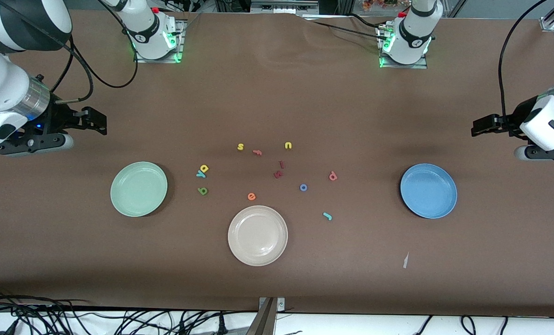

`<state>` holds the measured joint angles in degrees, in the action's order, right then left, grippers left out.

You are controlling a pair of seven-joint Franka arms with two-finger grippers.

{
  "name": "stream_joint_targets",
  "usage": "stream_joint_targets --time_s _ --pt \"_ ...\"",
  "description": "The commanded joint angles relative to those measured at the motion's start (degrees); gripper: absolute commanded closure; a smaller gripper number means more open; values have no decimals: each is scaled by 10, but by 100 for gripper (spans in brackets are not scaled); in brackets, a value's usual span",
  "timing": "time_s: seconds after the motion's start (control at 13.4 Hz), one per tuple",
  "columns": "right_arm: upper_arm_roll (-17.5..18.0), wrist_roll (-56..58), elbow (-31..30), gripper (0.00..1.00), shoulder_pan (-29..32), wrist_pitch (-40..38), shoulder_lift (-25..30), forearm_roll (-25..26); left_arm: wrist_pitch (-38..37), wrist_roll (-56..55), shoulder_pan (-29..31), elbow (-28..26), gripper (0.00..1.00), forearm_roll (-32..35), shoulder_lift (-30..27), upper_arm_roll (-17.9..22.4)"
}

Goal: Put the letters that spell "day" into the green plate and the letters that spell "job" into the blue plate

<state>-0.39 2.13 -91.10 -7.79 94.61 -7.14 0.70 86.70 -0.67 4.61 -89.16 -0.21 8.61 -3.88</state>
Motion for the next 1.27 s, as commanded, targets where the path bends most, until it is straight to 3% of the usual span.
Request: stream_joint_targets --time_s 0.0,1.19 --pt "1 -4 -4 0 -1 1 3 -1 -7 13 0 9 0 10 0 -3" --pt "-1 -10 -3 0 -18 -2 -1 7 5 13 0 9 0 8 -1 -3"
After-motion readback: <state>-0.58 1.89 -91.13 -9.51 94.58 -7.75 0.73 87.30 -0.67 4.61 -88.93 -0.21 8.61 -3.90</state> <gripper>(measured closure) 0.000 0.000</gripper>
